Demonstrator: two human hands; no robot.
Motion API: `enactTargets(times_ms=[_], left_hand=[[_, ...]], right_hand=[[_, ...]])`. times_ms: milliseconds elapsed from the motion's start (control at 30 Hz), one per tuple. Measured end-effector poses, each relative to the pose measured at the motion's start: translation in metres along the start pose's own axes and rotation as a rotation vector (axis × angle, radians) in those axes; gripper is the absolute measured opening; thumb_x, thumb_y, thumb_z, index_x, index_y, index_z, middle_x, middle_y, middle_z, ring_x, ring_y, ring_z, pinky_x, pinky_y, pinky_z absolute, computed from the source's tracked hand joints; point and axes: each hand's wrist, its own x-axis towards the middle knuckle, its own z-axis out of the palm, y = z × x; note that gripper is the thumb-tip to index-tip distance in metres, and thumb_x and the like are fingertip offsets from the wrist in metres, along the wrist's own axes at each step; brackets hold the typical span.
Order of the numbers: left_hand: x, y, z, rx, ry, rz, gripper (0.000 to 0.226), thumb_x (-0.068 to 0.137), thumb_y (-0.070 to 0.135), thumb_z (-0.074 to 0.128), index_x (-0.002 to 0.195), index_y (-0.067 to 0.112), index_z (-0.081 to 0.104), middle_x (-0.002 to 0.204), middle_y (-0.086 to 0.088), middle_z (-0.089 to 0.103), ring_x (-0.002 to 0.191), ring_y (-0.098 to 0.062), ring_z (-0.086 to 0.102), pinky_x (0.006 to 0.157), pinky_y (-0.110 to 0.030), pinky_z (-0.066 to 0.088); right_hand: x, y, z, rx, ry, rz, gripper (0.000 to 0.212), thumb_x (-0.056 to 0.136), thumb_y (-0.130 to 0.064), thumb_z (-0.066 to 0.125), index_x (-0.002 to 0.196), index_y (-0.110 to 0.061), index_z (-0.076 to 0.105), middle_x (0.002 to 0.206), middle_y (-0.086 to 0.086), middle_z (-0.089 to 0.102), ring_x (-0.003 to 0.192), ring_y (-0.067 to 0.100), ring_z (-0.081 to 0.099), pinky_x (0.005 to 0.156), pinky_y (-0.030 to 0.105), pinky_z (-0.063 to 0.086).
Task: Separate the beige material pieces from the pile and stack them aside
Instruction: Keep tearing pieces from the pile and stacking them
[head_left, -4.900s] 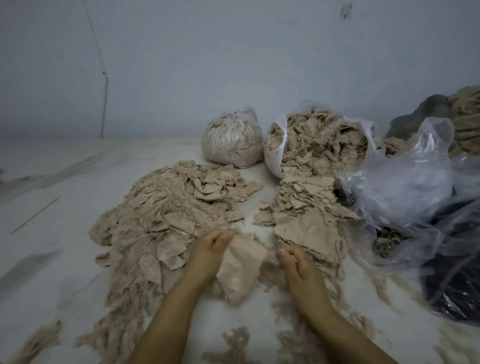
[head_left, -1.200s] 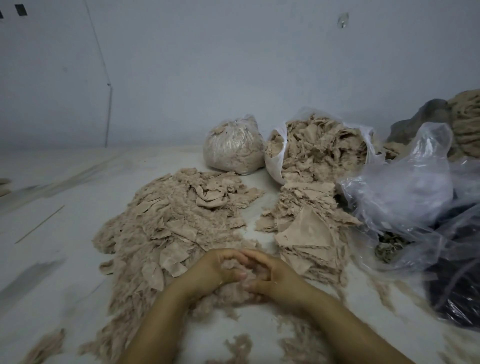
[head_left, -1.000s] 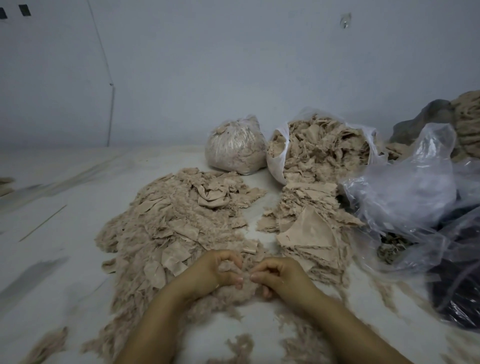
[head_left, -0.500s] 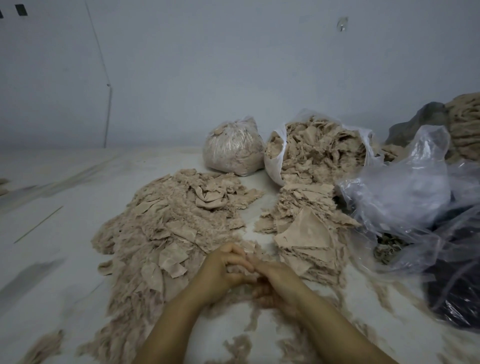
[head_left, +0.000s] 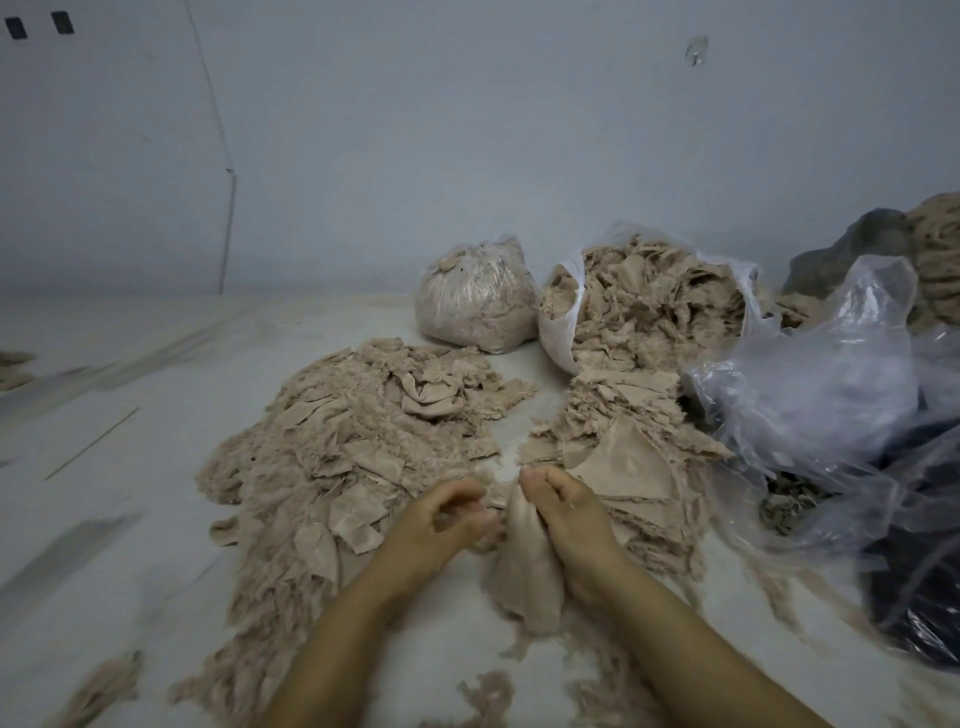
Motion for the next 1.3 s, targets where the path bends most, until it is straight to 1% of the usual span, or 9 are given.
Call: enactTargets(times_ms=[67, 300, 567, 733, 833, 1000, 1133, 1233, 1300], left_hand=[[0.003, 0.004, 0.013, -0.039, -0.082, -0.016, 0.025, 0.082, 0.033, 0.068, 0.103, 0.019, 0.065, 0.094, 0.003, 0.066, 0.086, -0.008, 0.062, 0.079, -0.023, 0.05], [0.008, 0.0, 0.028, -0.066, 0.009, 0.066, 0.021, 0.091, 0.013, 0.058, 0.071, 0.015, 0.063, 0.061, 0.012, 0.056, 0.059, -0.001, 0.05, 0.058, -0.013, 0.041], [0.009, -0.009, 0.008, -0.138, 0.24, -0.092, 0.035, 0.094, 0.025, 0.053, 0.06, 0.021, 0.059, 0.039, 0.011, 0.044, 0.034, -0.001, 0.034, 0.037, -0.014, 0.027], [0.01, -0.006, 0.028, -0.259, -0.006, -0.241, 0.035, 0.088, 0.054, 0.05, 0.082, 0.026, 0.069, 0.065, 0.0, 0.065, 0.041, -0.008, 0.041, 0.039, -0.02, 0.032], [0.016, -0.007, 0.039, -0.335, 0.051, -0.306, 0.022, 0.08, 0.038, 0.069, 0.086, 0.017, 0.072, 0.075, -0.01, 0.068, 0.056, -0.018, 0.054, 0.05, -0.025, 0.041], [0.031, -0.019, 0.024, -0.027, 0.328, -0.16, 0.012, 0.086, 0.011, 0.067, 0.079, 0.019, 0.063, 0.069, 0.005, 0.057, 0.058, -0.002, 0.055, 0.052, -0.011, 0.041], [0.03, -0.03, 0.02, 0.492, 0.136, -0.095, 0.029, 0.082, 0.02, 0.071, 0.105, 0.028, 0.057, 0.092, 0.015, 0.052, 0.084, -0.002, 0.051, 0.072, -0.012, 0.038], [0.028, -0.034, 0.025, 0.585, 0.039, -0.104, 0.007, 0.087, 0.016, 0.063, 0.094, 0.017, 0.066, 0.081, 0.008, 0.06, 0.072, -0.005, 0.053, 0.069, -0.019, 0.042], [0.026, -0.035, 0.022, 0.587, -0.029, -0.123, 0.016, 0.089, 0.01, 0.06, 0.076, 0.016, 0.067, 0.069, 0.01, 0.06, 0.064, -0.001, 0.052, 0.06, -0.013, 0.041]], right_hand=[[-0.002, -0.004, 0.005, 0.057, -0.055, -0.002, 0.031, 0.095, -0.029, 0.055, 0.076, -0.005, 0.058, 0.067, 0.011, 0.054, 0.064, 0.021, 0.05, 0.062, 0.034, 0.043], [-0.005, -0.007, 0.001, -0.065, -0.034, 0.047, 0.044, 0.086, -0.048, 0.059, 0.078, -0.005, 0.061, 0.071, 0.011, 0.057, 0.066, 0.019, 0.053, 0.059, 0.027, 0.043], [0.006, -0.002, -0.017, 0.091, 0.224, -0.007, 0.025, 0.089, -0.027, 0.065, 0.07, -0.012, 0.064, 0.067, 0.005, 0.063, 0.065, 0.021, 0.056, 0.062, 0.031, 0.044], [0.009, -0.004, -0.008, 0.026, 0.073, -0.031, 0.02, 0.091, -0.026, 0.062, 0.078, -0.013, 0.067, 0.069, 0.011, 0.061, 0.066, 0.026, 0.054, 0.065, 0.037, 0.044], [0.02, -0.011, -0.015, 0.011, 0.138, -0.064, 0.01, 0.09, -0.025, 0.064, 0.083, -0.018, 0.067, 0.066, 0.001, 0.064, 0.062, 0.022, 0.055, 0.06, 0.033, 0.047], [0.043, -0.021, -0.081, -0.309, 0.449, -0.162, 0.013, 0.094, -0.026, 0.058, 0.09, -0.017, 0.066, 0.087, 0.002, 0.07, 0.083, 0.022, 0.064, 0.072, 0.03, 0.047], [0.041, -0.001, -0.11, -0.918, 0.581, -0.147, 0.021, 0.095, -0.025, 0.051, 0.108, -0.014, 0.063, 0.115, 0.011, 0.059, 0.109, 0.029, 0.049, 0.089, 0.035, 0.035], [0.032, 0.018, -0.096, -1.164, 0.357, -0.251, 0.027, 0.095, -0.036, 0.051, 0.116, -0.025, 0.063, 0.122, 0.003, 0.053, 0.121, 0.027, 0.041, 0.095, 0.035, 0.023], [0.031, 0.027, -0.09, -1.351, 0.138, -0.086, 0.032, 0.096, -0.044, 0.043, 0.123, -0.035, 0.059, 0.132, -0.004, 0.047, 0.129, 0.021, 0.033, 0.102, 0.037, 0.018]])
